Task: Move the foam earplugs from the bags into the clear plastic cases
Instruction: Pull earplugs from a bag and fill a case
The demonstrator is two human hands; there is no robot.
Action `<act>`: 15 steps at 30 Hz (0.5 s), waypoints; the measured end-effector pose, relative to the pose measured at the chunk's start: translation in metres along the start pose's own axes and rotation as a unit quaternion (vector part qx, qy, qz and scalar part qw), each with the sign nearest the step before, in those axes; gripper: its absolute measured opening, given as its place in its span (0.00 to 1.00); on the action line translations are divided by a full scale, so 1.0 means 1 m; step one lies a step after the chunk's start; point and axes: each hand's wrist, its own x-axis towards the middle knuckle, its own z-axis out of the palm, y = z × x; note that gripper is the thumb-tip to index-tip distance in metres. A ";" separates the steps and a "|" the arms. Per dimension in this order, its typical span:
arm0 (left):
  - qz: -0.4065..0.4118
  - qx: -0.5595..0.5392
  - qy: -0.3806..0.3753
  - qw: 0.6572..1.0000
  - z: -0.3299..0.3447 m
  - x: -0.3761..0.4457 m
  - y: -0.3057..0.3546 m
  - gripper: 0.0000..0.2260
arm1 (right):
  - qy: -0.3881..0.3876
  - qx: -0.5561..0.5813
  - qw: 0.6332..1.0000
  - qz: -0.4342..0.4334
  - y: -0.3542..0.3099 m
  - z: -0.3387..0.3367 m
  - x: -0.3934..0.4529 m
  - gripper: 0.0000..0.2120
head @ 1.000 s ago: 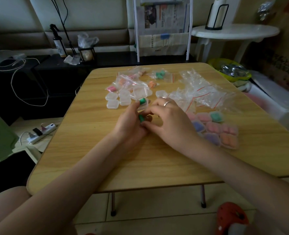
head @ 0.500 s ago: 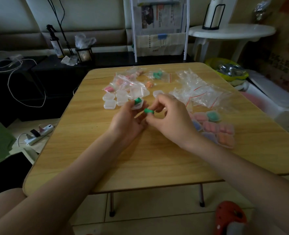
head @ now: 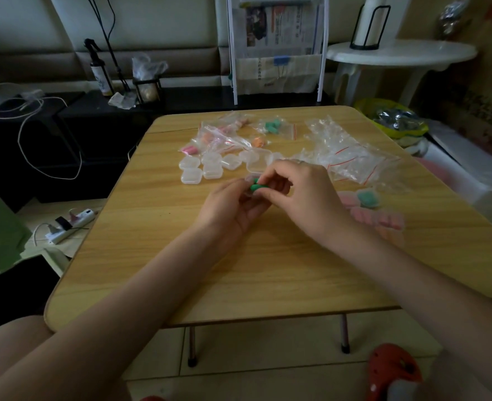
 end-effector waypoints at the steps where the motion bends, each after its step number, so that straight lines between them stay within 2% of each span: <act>1: -0.012 -0.016 -0.001 1.000 0.000 0.000 0.000 0.11 | 0.002 -0.002 1.000 0.009 0.000 0.000 0.001 0.06; 6: -0.055 -0.046 0.006 0.997 -0.001 0.002 -0.001 0.11 | -0.033 -0.016 0.999 0.040 0.001 -0.005 0.006 0.06; 10: -0.062 -0.062 0.017 0.996 -0.003 0.006 -0.003 0.10 | -0.055 0.039 0.995 0.071 0.002 -0.009 0.007 0.08; 15: -0.067 -0.092 0.017 0.993 -0.003 0.007 -0.001 0.14 | 0.018 0.091 0.991 0.097 0.005 -0.012 0.010 0.06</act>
